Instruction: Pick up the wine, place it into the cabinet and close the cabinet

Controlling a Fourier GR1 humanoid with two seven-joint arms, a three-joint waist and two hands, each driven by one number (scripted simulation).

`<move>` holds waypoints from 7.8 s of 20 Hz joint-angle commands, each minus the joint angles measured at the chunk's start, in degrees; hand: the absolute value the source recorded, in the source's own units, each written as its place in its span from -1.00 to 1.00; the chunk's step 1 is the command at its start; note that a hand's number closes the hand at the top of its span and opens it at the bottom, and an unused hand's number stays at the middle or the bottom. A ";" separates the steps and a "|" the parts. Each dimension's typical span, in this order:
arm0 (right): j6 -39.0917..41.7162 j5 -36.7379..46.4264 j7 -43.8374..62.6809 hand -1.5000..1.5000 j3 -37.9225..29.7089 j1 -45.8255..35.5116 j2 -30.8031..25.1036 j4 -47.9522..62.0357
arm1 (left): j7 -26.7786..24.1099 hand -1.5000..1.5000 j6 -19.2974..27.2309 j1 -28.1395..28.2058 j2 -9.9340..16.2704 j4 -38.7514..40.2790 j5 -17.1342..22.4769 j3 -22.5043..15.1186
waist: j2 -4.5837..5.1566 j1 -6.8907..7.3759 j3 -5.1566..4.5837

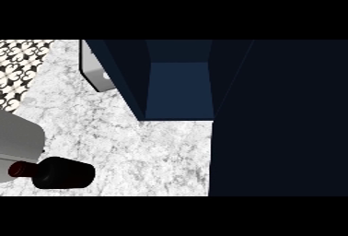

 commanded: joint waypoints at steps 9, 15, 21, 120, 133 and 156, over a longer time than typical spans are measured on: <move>-1.71 -1.76 5.69 -1.00 0.96 2.27 0.99 -10.94 | 6.91 -1.00 -3.84 -10.56 -2.69 13.52 -5.44 -5.70 | -0.03 -0.27 -0.02; -1.98 -1.79 5.53 -1.00 1.00 0.47 1.39 -10.05 | 4.81 -1.00 -10.07 -13.19 -9.98 20.40 -15.73 -7.85 | -0.02 -0.09 -0.06; -3.60 0.38 9.43 -1.00 2.90 -1.88 1.25 -11.21 | 2.82 -1.00 -14.55 -15.03 -13.55 26.48 -22.70 -7.76 | -0.08 0.35 -0.09; 3.01 -2.11 7.86 -1.00 -3.44 -3.44 3.86 -4.46 | -29.64 1.00 20.03 -23.04 -41.46 28.19 -63.45 -18.81 | -0.13 0.73 0.07; 2.65 -0.97 7.19 -1.00 -3.38 -4.15 5.11 -2.97 | -8.52 1.00 33.49 -28.32 -41.55 13.95 -65.86 -35.66 | 0.00 0.26 0.03; 4.97 -6.70 10.14 -1.00 -7.34 -0.65 4.10 -8.57 | -5.29 1.00 71.98 -57.63 -41.55 29.90 -66.73 -55.91 | 0.02 -0.56 0.02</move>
